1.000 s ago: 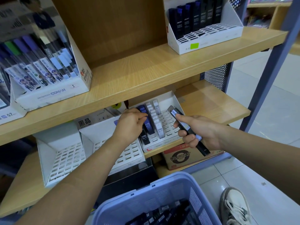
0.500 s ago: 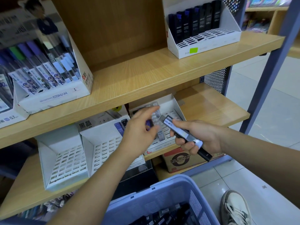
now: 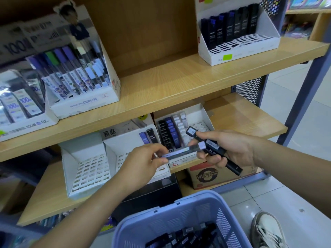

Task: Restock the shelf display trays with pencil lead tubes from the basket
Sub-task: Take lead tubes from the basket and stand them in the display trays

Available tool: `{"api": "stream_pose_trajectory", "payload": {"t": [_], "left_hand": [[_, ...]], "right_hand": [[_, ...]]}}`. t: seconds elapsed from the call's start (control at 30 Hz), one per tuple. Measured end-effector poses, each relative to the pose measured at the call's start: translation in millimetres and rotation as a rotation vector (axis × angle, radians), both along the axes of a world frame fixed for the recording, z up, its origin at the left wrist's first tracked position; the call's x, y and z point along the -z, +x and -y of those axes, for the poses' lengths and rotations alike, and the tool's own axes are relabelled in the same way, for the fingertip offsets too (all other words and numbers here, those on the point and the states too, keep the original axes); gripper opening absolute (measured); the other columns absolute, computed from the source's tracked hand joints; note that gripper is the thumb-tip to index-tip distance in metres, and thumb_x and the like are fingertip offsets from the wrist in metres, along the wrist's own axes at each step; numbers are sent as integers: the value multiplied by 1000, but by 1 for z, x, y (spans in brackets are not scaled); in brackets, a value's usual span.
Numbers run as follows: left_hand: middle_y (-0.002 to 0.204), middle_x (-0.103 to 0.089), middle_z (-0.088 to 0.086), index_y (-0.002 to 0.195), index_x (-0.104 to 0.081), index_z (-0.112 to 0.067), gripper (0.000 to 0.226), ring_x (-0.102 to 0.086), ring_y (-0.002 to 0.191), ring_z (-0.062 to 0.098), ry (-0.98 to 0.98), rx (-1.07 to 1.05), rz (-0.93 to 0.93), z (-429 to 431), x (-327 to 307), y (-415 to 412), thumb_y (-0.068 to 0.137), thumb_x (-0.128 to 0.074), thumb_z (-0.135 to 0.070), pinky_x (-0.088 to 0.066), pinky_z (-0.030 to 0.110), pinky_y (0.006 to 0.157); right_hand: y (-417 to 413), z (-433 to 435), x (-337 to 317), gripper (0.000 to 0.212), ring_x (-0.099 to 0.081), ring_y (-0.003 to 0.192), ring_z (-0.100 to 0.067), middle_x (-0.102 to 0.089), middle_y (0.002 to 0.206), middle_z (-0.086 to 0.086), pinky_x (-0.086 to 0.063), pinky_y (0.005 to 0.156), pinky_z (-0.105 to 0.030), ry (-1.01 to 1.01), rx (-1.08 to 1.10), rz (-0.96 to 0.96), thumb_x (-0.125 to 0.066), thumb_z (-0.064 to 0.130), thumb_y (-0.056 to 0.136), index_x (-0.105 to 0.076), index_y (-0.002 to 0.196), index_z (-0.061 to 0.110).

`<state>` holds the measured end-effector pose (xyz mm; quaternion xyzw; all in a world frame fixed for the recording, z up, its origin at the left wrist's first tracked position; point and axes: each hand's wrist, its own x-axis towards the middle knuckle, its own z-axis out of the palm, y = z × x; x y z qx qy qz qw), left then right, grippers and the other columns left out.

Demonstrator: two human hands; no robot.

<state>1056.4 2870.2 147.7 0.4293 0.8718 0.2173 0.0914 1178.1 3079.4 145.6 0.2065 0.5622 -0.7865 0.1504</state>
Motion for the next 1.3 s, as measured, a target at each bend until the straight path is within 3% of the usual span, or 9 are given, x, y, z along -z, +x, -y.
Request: {"api": "stream_pose_trajectory", "payload": {"t": [0.13, 0.27, 0.4, 0.63, 0.77, 0.87, 1.0, 1.13, 1.3], "left_hand": [[87, -64, -7, 100, -66, -29, 25, -60, 83, 7, 66, -44, 549, 34, -2, 6, 97, -51, -10, -54, 22, 74], [78, -69, 4, 104, -64, -9, 26, -65, 73, 15, 240, -138, 784, 65, -7, 15, 102, -38, -9, -56, 24, 69], [77, -69, 11, 101, -57, -2, 21, -68, 69, 19, 352, -212, 945, 88, -6, 23, 102, -37, -10, -54, 22, 62], [87, -71, 18, 106, -57, -9, 13, -71, 73, 25, 480, -376, 856, 128, -3, 20, 97, -50, -16, -57, 25, 66], [74, -66, 10, 95, -63, -11, 11, -64, 62, 18, 391, -389, 715, 153, -3, 6, 91, -60, -20, -52, 26, 57], [83, -64, 5, 94, -62, -15, 12, -62, 65, 15, 471, -460, 566, 169, -11, -19, 87, -66, -23, -53, 27, 59], [104, -72, 2, 110, -65, -25, 27, -68, 92, 11, 568, -353, 770, 181, -13, -46, 84, -67, -20, -55, 29, 76], [80, -71, 12, 92, -67, -11, 18, -65, 71, 15, 699, -378, 862, 180, -6, -66, 75, -71, -14, -50, 24, 66], [77, -73, 12, 97, -64, -1, 20, -62, 56, 11, 747, -521, 709, 188, -1, -97, 79, -73, -8, -50, 17, 53]], "right_hand": [[-14, 32, -11, 47, -39, 46, -9, -59, 74, -6, -28, 35, -17, -49, -32, -111, -48, 43, 98, -63, 119, 3], [-33, 78, -23, 43, -32, 44, -8, -52, 66, -4, -23, 34, -16, -98, 49, -207, -48, 48, 98, -65, 98, 9], [-53, 118, -26, 46, -28, 45, -8, -42, 58, 3, -19, 36, -18, 11, 83, -249, -54, 53, 90, -66, 102, 10], [-79, 176, 4, 14, -32, 44, -6, -48, 67, 2, -26, 35, -18, 67, 183, -242, -69, 27, 89, -61, 88, 17], [-91, 203, 25, 16, -29, 42, -6, -58, 77, -4, -23, 34, -16, -73, 145, -204, -67, 31, 89, -62, 90, 16], [-96, 217, 35, 27, -28, 39, -4, -58, 74, -6, -19, 33, -14, -186, 59, -180, -64, 37, 82, -66, 94, 13], [-104, 233, 37, 27, -25, 41, -2, -47, 61, 1, -16, 34, -13, -337, -54, -153, -59, 40, 85, -73, 87, 18], [-119, 241, 43, 31, -28, 42, -3, -42, 58, 4, -20, 33, -13, -368, -99, -142, -56, 47, 84, -71, 88, 20], [-130, 225, 52, 43, -30, 41, -6, -59, 67, -6, -20, 33, -15, -157, -44, -141, -51, 53, 87, -58, 102, 13]]}}
